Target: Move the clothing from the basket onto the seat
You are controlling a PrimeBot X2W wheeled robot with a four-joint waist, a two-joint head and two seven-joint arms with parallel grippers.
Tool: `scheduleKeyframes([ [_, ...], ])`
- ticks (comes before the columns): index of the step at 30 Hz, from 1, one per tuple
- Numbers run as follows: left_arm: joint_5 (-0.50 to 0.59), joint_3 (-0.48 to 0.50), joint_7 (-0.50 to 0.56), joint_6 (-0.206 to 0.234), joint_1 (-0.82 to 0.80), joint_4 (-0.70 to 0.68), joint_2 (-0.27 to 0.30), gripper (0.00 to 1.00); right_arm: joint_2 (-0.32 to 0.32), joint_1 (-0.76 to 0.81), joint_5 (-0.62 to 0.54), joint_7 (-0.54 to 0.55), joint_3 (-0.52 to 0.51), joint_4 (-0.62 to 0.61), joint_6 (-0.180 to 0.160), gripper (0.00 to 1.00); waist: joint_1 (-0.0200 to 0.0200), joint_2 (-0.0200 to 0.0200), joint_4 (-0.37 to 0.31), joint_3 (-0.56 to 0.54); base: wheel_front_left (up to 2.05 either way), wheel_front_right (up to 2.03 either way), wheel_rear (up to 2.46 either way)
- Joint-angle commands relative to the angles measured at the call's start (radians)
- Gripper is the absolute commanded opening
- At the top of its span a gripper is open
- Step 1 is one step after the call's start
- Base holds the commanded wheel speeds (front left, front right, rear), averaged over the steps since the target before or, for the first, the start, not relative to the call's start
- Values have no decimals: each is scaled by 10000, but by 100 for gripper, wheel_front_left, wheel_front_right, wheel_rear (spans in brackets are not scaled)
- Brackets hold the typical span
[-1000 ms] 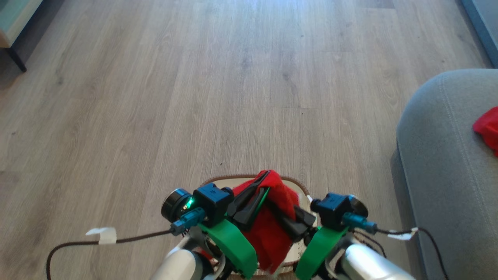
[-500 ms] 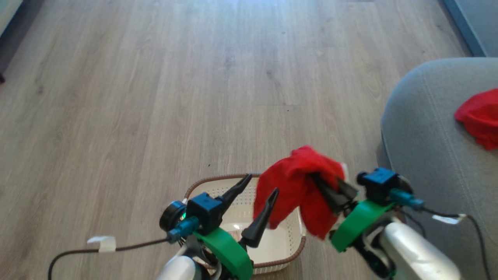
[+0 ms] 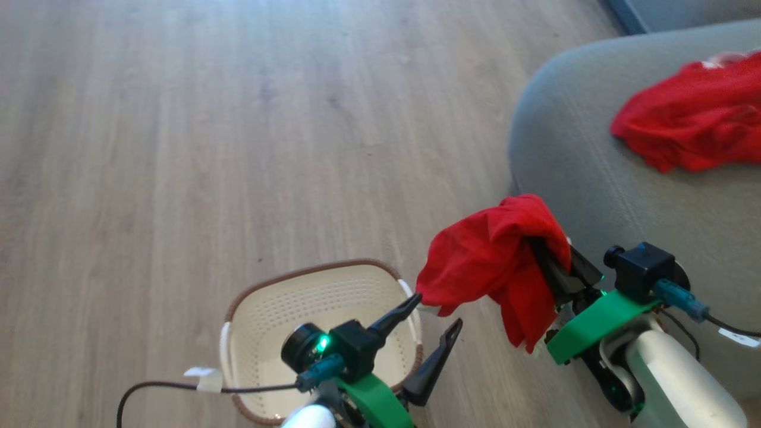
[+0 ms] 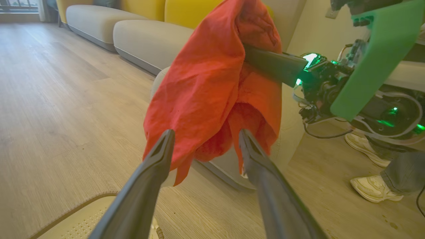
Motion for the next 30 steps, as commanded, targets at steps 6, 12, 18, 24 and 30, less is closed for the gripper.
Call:
scheduleKeyframes([
  [6, -184, 42, -231, 166, -804, -211, -139, 100, -17, 26, -180, -95, -180, -493, 25, 0, 0, 0, -968, 301, 0, 0, 0],
  [12, -242, -161, -262, 226, -1037, -143, -141, 100, 86, 95, -278, -95, -472, -583, 25, 0, 0, 0, -1068, 577, 0, 0, 0],
  [18, -123, -103, -266, 235, -1490, -113, -99, 100, 196, -114, -397, -95, -955, -815, 25, 0, 0, 0, -989, 1330, 0, 0, 0],
  [24, 160, -14, -94, 209, -2353, -360, 56, 100, 320, -686, -535, -95, -1581, -1115, 25, 0, 0, 0, -863, 2639, 0, 0, 0],
  [30, 547, -2, 285, 62, -3652, -979, 220, 100, 363, -2214, -584, -95, -2531, -1429, 25, 0, 0, 0, -673, 4400, 0, 0, 0],
])
